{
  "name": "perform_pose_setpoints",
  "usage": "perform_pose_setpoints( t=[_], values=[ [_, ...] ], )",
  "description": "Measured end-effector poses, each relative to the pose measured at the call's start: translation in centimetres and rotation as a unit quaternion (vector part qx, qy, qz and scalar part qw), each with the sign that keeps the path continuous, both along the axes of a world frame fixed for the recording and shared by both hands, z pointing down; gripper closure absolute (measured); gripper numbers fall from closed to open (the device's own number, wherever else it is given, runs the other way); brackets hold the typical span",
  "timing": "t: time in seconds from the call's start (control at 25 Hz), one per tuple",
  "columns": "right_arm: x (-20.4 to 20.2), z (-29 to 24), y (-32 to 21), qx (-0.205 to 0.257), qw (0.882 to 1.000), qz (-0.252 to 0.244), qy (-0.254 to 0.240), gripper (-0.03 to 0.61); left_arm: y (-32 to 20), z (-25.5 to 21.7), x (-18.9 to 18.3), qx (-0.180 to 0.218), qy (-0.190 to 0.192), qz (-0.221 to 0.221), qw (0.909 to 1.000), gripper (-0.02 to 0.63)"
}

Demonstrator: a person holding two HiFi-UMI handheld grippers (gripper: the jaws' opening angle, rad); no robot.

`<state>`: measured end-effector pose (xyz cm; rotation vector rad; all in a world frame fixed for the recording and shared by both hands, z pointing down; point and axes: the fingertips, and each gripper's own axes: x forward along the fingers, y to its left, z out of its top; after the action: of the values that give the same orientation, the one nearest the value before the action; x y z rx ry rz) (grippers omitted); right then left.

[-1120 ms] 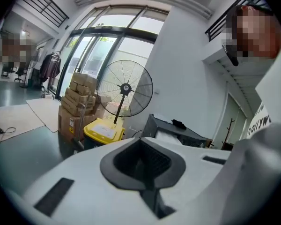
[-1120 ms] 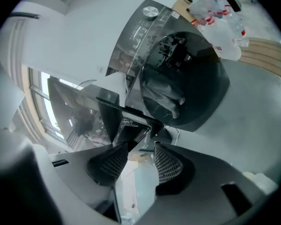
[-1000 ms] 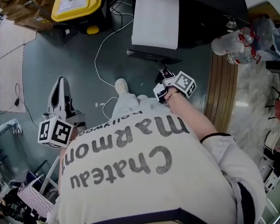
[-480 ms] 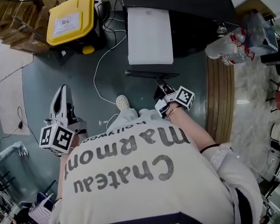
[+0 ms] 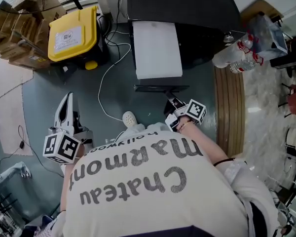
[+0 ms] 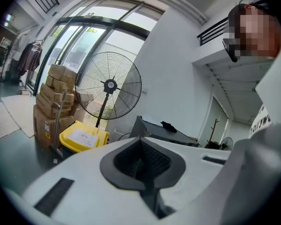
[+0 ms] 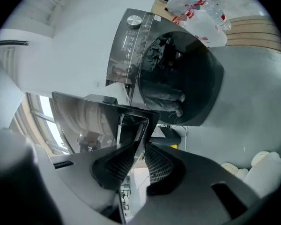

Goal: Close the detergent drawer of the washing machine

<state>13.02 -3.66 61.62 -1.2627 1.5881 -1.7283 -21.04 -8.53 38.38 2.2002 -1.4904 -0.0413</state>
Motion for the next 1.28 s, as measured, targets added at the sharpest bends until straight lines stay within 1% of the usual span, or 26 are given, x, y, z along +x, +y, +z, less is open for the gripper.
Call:
perform_pose_setpoints(
  t=[0.08, 0.28, 0.36, 0.44, 0.6, 0.72, 0.92, 1.04, 1.28],
  values=[
    [0.1, -0.1, 0.0, -0.001, 1.0, 0.005, 0.003, 0.492, -0.3, -0.1, -0.4, 0.003, 0.001, 0.0, 1.0, 0.606],
    [-0.1, -0.6, -1.0, 0.013, 1.0, 0.014, 0.003, 0.492, -1.5, -0.6, -1.2, 0.012, 0.003, 0.002, 0.9999, 0.606],
    [0.1, -0.6, -1.3, 0.007, 1.0, 0.022, 0.007, 0.492, -2.1, -0.8, -1.3, 0.017, 0.004, 0.004, 0.9998, 0.606],
    [0.3, -0.5, -1.4, -0.008, 0.999, 0.033, 0.014, 0.492, -2.7, -0.8, -1.7, 0.017, 0.008, 0.006, 0.9998, 0.606],
    [0.1, -0.7, -2.0, -0.001, 0.999, 0.048, 0.008, 0.492, -3.7, -0.6, -2.5, 0.017, 0.011, 0.017, 0.9996, 0.606],
    [0.3, -0.7, -2.0, -0.011, 0.998, 0.066, 0.009, 0.494, -4.5, -0.6, -2.7, 0.019, 0.016, 0.027, 0.9993, 0.606],
    [0.9, -0.9, -2.8, -0.002, 0.994, 0.104, 0.01, 0.499, -5.5, -0.4, -2.9, 0.023, 0.019, 0.046, 0.9985, 0.606],
    [0.9, -1.0, -3.9, 0.019, 0.993, 0.12, 0.007, 0.502, -5.9, 0.0, -3.8, 0.025, 0.019, 0.044, 0.9985, 0.606],
    [0.9, -0.9, -4.5, 0.013, 0.992, 0.127, 0.004, 0.502, -5.8, 1.1, -4.4, 0.017, 0.027, 0.038, 0.9988, 0.606]
  ],
)
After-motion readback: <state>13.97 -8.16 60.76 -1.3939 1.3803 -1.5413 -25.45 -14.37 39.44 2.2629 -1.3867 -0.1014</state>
